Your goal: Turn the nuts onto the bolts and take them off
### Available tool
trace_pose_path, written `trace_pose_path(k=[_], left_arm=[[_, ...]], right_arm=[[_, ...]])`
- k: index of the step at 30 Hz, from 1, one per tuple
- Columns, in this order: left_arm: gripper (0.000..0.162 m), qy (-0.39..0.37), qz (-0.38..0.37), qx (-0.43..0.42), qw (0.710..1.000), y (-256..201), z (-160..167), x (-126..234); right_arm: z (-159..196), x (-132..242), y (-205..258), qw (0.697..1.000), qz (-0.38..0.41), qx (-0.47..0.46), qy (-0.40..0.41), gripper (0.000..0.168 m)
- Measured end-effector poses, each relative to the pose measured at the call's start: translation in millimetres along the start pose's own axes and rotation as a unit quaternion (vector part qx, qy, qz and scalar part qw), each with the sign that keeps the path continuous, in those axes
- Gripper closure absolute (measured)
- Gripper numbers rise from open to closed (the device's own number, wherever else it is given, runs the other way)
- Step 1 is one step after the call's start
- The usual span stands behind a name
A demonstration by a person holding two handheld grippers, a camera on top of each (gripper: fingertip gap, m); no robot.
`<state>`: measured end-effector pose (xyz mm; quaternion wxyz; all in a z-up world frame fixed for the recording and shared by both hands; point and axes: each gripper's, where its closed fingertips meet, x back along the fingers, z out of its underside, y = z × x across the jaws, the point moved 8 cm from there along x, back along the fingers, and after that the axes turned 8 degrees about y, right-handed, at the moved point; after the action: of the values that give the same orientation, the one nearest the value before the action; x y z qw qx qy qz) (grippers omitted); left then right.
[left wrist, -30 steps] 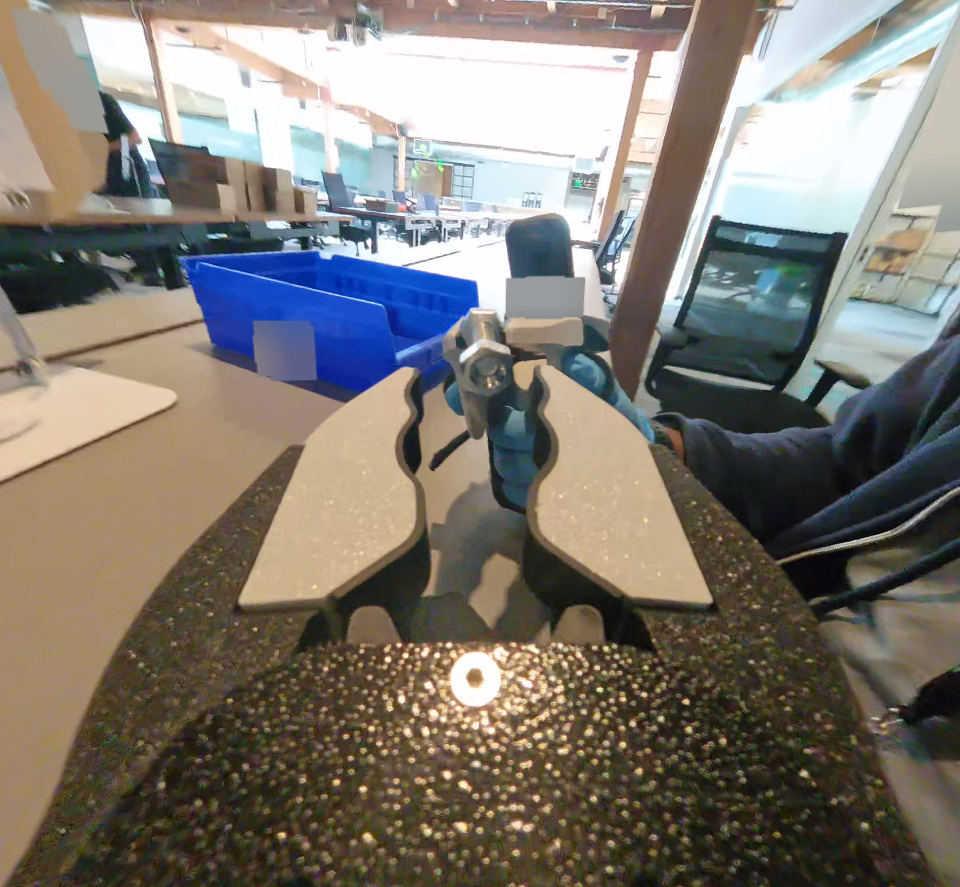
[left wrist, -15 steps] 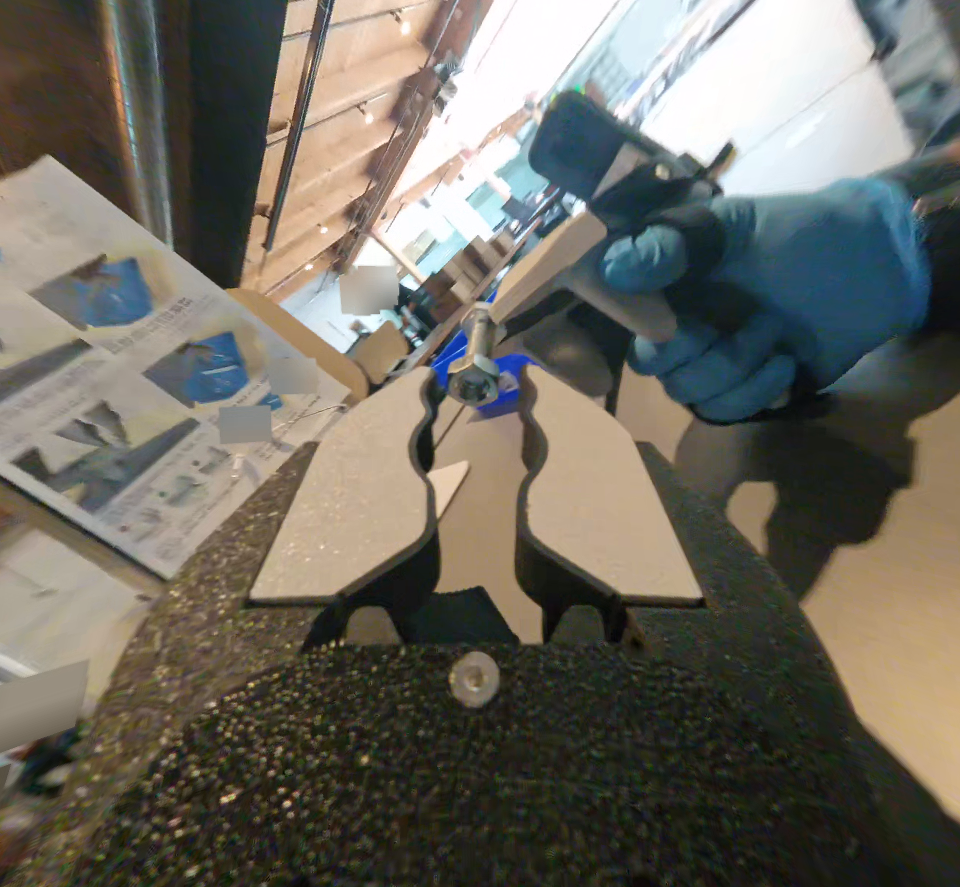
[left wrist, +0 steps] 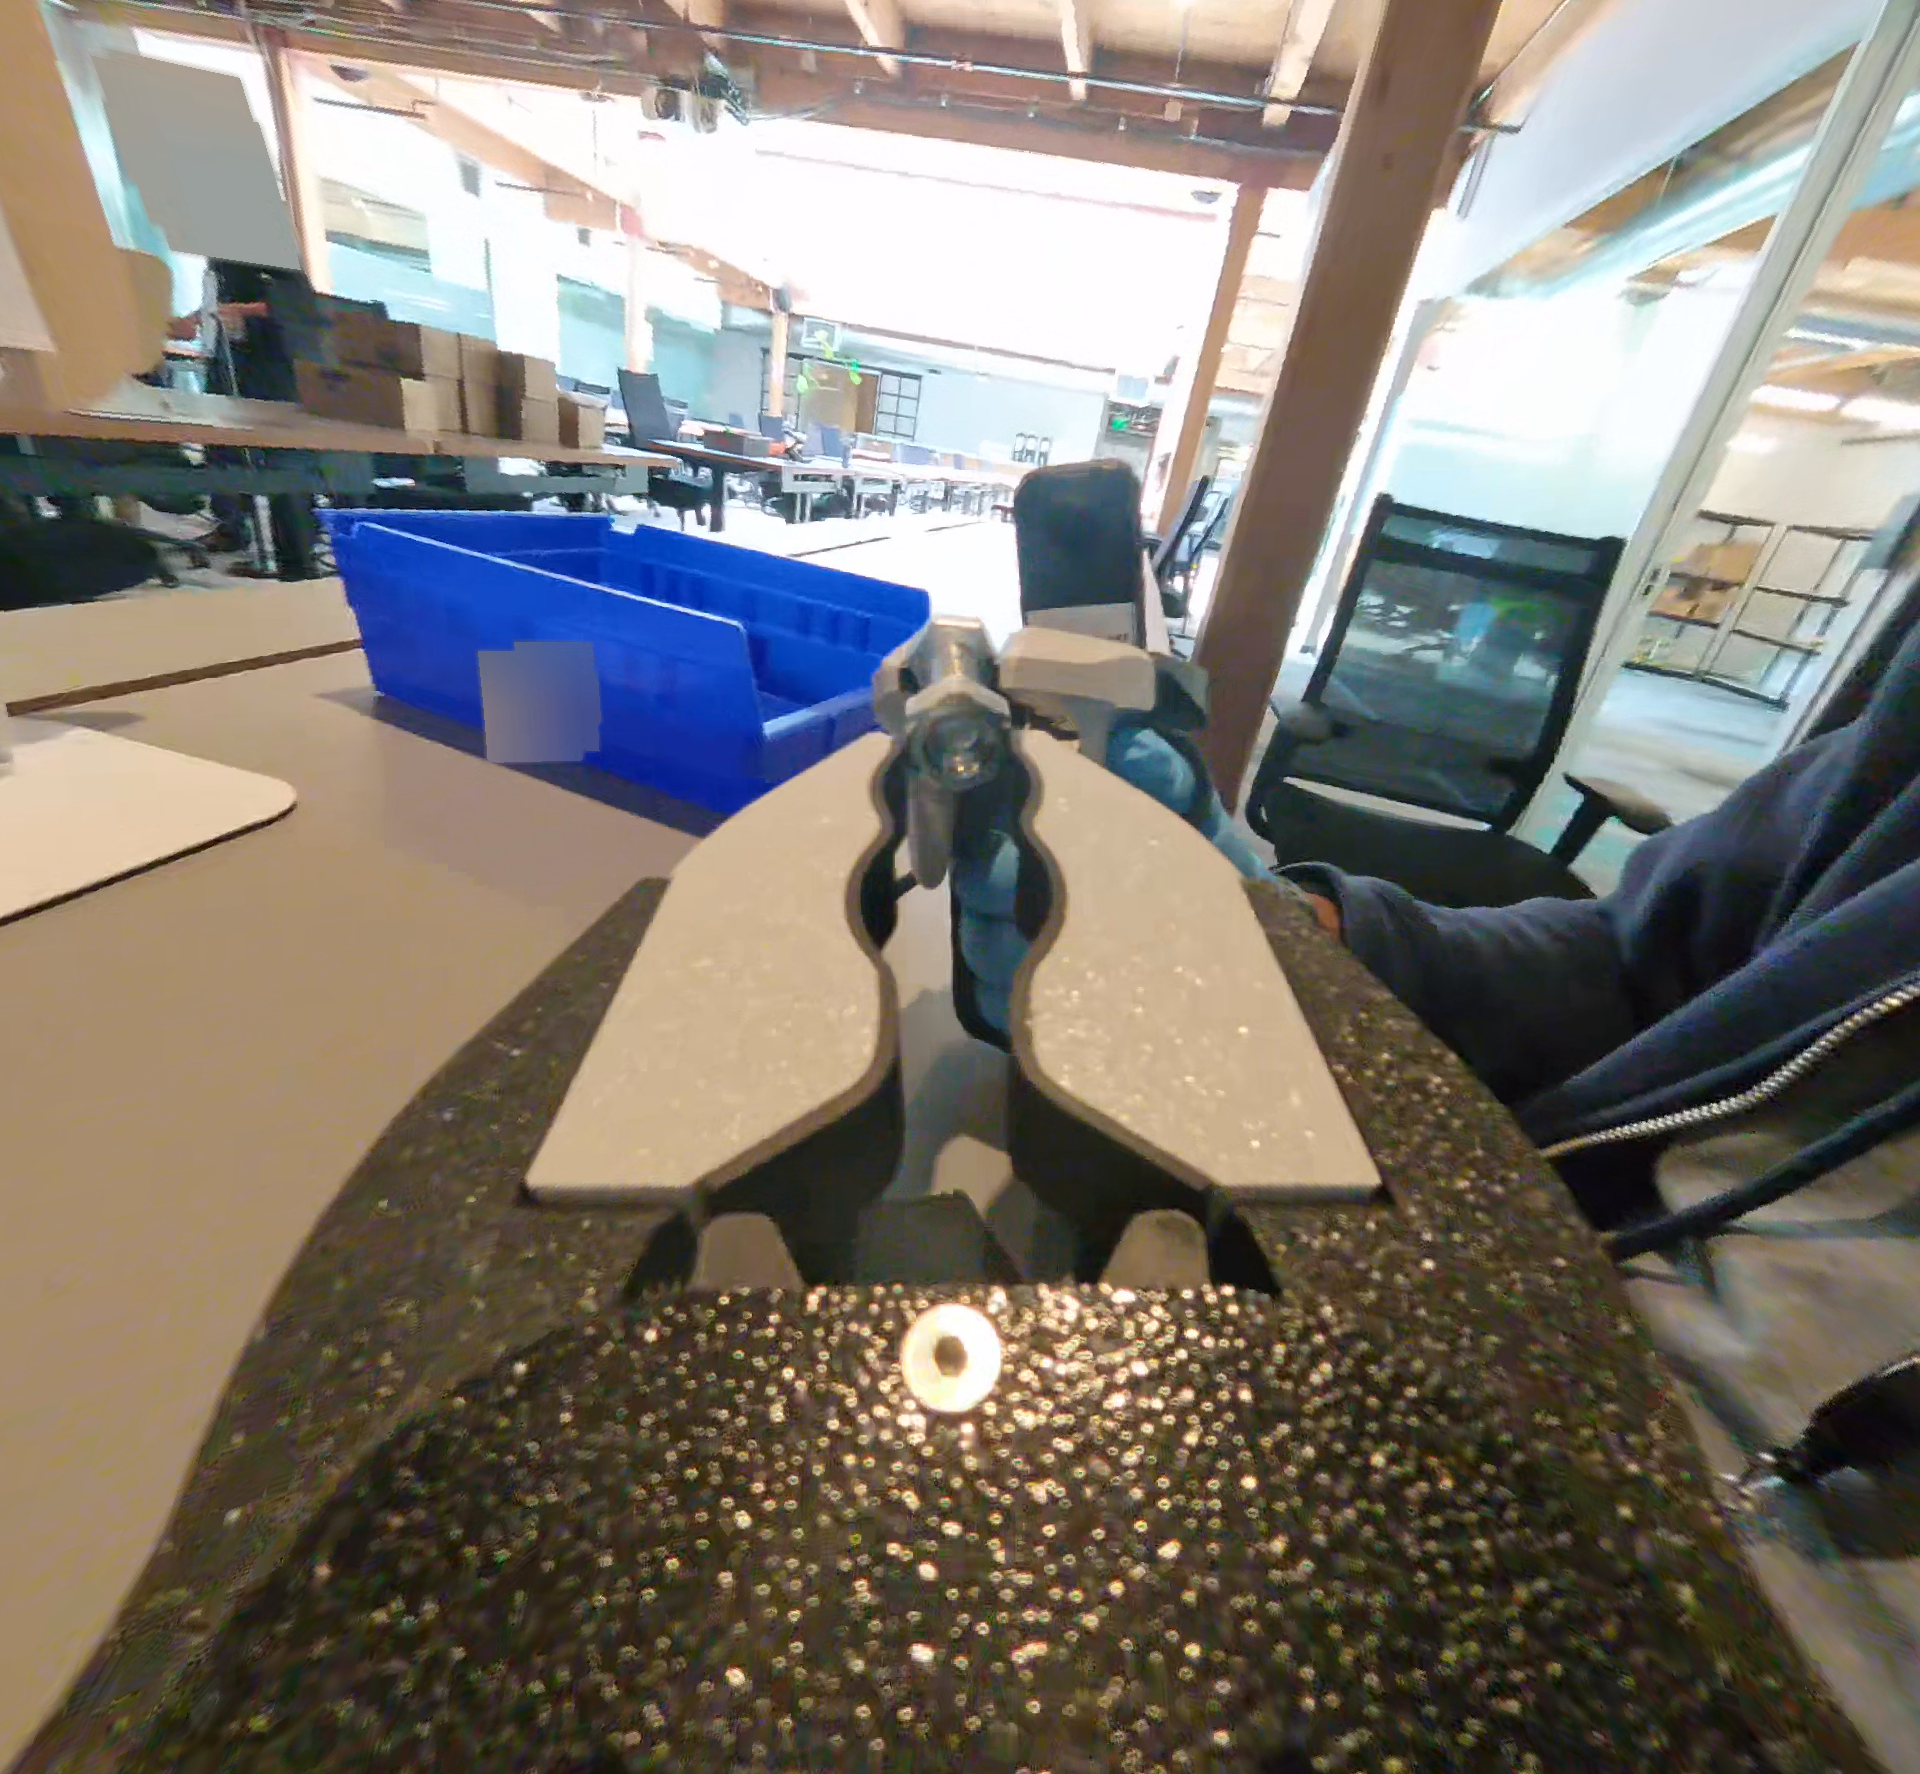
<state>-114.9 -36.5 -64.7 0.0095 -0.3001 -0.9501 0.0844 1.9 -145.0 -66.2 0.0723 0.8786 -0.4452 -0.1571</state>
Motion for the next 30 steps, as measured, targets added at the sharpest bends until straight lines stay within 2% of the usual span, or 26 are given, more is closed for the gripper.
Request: trace_pose_path(k=[2, 5, 7, 9, 10, 11, 12, 14, 17, 20, 23, 26, 27, 29, 30], left_arm=[[0.145, -0.003, -0.022, -0.04, 0.999, -2, -2, 1], [0.145, 0.025, -0.091, -0.191, 0.977, -8, 0, 1], [0.145, 0.047, -0.151, -0.324, 0.933, -13, 2, 0], [0.145, 0.065, -0.207, -0.438, 0.872, -16, 4, -2], [0.145, 0.069, -0.226, -0.472, 0.849, -17, 5, -2], [0.144, 0.068, -0.232, -0.481, 0.843, -17, 6, -2], [0.137, 0.064, -0.219, -0.462, 0.857, -17, 6, -3], [0.124, 0.044, -0.162, -0.374, 0.912, -16, 5, -3], [0.121, -0.01, -0.093, -0.233, 0.968, -14, -3, 1], [0.121, -0.026, -0.049, -0.117, 0.992, -9, -7, 2], [0.125, -0.005, -0.034, -0.05, 0.998, -2, -2, -1], [0.145, 0.002, -0.025, -0.044, 0.999, -3, 0, -3], [0.145, -0.004, -0.037, -0.066, 0.997, -5, 0, -3], [0.145, 0.003, -0.079, -0.156, 0.985, -8, 0, -3], [0.145, 0.012, -0.11, -0.224, 0.968, -11, 1, -4]], right_arm=[[0, 0, 0, 1.0, -0.001, 0.0, 0.002, 0.151], [0, -1, 0, 1.0, -0.006, -0.004, 0.0, 0.152], [0, 0, 0, 1.0, -0.012, -0.008, -0.003, 0.152], [1, -1, 0, 1.0, -0.015, -0.012, -0.005, 0.151], [1, -1, 0, 1.0, -0.015, -0.013, -0.006, 0.151], [1, -1, 0, 1.0, -0.016, -0.014, -0.008, 0.151], [1, 0, 0, 1.0, -0.019, -0.016, -0.012, 0.151], [-1, 1, 1, 1.0, -0.018, -0.013, -0.02, 0.151], [-1, 2, 1, 1.0, -0.015, -0.011, -0.023, 0.151], [-1, 2, 1, 1.0, -0.015, -0.011, -0.022, 0.151], [0, 1, 1, 1.0, -0.014, -0.008, -0.018, 0.151], [0, 0, 1, 1.0, -0.01, -0.006, -0.013, 0.151], [0, 0, 1, 1.0, -0.011, -0.006, -0.014, 0.151], [0, 1, 1, 1.0, -0.013, -0.005, -0.015, 0.151], [0, 1, 2, 1.0, -0.015, -0.006, -0.016, 0.152]])
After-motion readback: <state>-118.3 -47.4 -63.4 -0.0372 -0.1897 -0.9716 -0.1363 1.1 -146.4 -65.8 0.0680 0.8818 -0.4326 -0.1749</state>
